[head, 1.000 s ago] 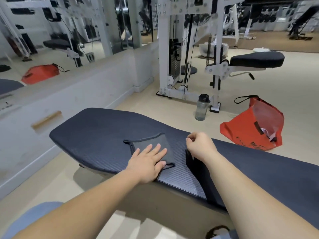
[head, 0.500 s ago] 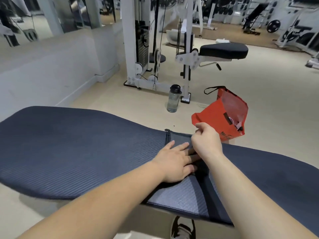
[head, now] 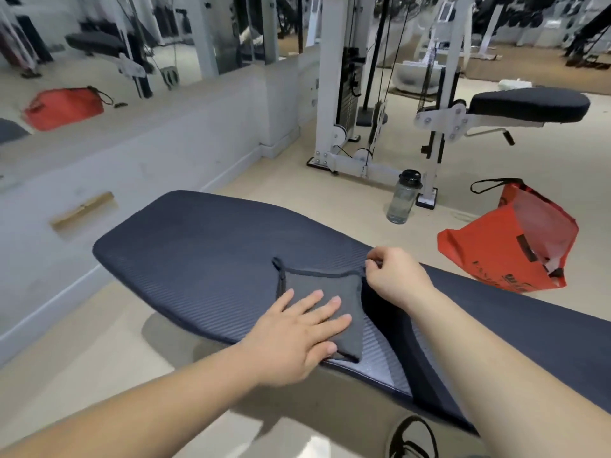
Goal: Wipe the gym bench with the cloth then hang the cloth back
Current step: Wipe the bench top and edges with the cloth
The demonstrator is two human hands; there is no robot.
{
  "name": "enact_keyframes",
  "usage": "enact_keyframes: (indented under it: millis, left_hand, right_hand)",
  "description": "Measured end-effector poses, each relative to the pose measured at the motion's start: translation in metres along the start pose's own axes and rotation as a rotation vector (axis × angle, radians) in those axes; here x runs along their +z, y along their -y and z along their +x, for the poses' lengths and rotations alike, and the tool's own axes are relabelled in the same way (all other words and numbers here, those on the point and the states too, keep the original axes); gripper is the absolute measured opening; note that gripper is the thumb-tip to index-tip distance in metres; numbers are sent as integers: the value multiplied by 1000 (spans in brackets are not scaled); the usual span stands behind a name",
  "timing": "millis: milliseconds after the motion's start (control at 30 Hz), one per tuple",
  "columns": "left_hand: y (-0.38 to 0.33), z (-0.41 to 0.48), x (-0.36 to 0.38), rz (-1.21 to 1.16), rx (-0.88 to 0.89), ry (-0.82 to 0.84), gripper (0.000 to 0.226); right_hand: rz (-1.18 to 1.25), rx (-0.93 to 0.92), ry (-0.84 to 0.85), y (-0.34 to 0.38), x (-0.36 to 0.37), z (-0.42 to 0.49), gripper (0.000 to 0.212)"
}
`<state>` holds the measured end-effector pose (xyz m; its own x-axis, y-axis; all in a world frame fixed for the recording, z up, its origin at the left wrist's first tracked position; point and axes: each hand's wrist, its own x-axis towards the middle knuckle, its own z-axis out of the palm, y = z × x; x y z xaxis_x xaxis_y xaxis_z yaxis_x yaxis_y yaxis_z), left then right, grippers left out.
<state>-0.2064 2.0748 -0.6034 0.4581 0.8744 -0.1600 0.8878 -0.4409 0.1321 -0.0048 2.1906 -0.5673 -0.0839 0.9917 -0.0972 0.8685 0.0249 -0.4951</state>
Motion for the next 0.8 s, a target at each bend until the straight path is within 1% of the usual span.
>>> enact_keyframes:
  millis: [33, 67, 100, 200, 233, 267, 300, 333, 400, 467, 533, 567, 600, 633, 667, 700, 733, 767, 800]
  left_hand:
    - [15, -8, -2, 20, 38, 4, 54]
    - [33, -14, -3, 25, 29, -1, 53]
    - [52, -18, -5, 12, -33, -12, 53]
    - [89, -27, -2, -73, -401, -76, 52]
    - [88, -29, 1, -96, -498, -94, 53]
    - [81, -30, 4, -101, -549, -98, 53]
    - [70, -32, 8, -94, -552, -94, 54]
    - [58, -36, 9, -81, -514, -87, 55]
    - [50, -46, 9, -65, -373, -71, 54]
    - [69, -56, -1, -109, -240, -27, 54]
    - [93, -63, -13, -251, -172, -27, 53]
    - [102, -66, -17, -394, -176, -89, 50]
    - [109, -69, -19, -541, -211, -191, 45]
    - [116, -72, -18, -639, -275, -318, 40]
    - [123, -74, -16, -661, -361, -437, 37]
    - [129, -76, -12, -623, -456, -511, 37]
    - [134, -76, -7, -579, -530, -533, 38]
    - [138, -74, -3, -551, -563, -518, 39]
    - [141, -70, -1, -535, -557, -495, 40]
  right_hand:
    - [-1, -13, 8, 5, 3, -2, 28]
    - [-2, -29, 18, 11, 7, -4, 28]
    - [-4, -53, 33, 17, 11, -7, 27]
    - [-37, -143, 78, 37, 21, -15, 27]
    - [-45, -167, 91, 44, 25, -17, 28]
    - [-44, -189, 101, 51, 28, -17, 29]
    - [-41, -209, 107, 58, 31, -17, 29]
    - [-39, -227, 107, 66, 34, -18, 30]
    - [-54, -266, 101, 82, 43, -18, 30]
    - [-108, -316, 100, 99, 53, -19, 32]
    - [-134, -406, 132, 114, 67, -26, 36]
    - [-126, -461, 186, 122, 76, -31, 40]
    - [-119, -508, 260, 128, 85, -38, 45]
    - [-142, -539, 340, 132, 93, -45, 51]
    - [-204, -559, 400, 134, 101, -50, 60]
    - [-288, -560, 437, 133, 107, -54, 68]
    - [-356, -546, 454, 130, 111, -54, 72]
    - [-389, -518, 458, 126, 112, -50, 74]
    - [-395, -474, 457, 122, 110, -42, 73]
